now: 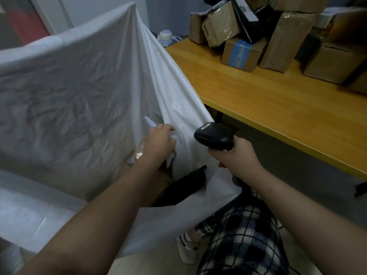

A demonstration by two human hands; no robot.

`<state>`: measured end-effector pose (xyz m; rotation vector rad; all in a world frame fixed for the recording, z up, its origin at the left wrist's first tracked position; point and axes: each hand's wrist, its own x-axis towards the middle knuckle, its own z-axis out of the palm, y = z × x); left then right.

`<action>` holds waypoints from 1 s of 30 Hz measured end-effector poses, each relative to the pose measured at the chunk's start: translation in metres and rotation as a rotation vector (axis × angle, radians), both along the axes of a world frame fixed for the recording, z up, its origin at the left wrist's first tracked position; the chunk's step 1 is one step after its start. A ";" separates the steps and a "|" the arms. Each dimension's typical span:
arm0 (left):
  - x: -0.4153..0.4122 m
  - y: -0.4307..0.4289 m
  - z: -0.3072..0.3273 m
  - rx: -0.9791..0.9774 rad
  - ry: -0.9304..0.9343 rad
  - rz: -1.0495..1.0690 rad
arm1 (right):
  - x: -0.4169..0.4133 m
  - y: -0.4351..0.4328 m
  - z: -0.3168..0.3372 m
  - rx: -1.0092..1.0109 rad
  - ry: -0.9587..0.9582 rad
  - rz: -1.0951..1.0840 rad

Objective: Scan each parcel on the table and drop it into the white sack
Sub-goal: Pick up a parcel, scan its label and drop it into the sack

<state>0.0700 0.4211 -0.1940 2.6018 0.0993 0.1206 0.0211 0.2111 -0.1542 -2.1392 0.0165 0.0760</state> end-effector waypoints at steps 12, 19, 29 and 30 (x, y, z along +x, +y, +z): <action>0.007 -0.161 0.139 -0.056 -0.402 -0.437 | -0.012 -0.128 0.091 0.223 -0.259 -0.384; 0.017 -0.282 0.210 0.002 -0.468 -0.658 | -0.039 -0.237 0.165 0.313 -0.426 -0.583; 0.077 -0.412 0.316 0.101 -0.603 -0.509 | -0.028 -0.324 0.236 0.756 -0.472 -0.658; 0.082 -0.420 0.323 0.217 -0.647 -0.509 | -0.025 -0.330 0.238 0.765 -0.469 -0.664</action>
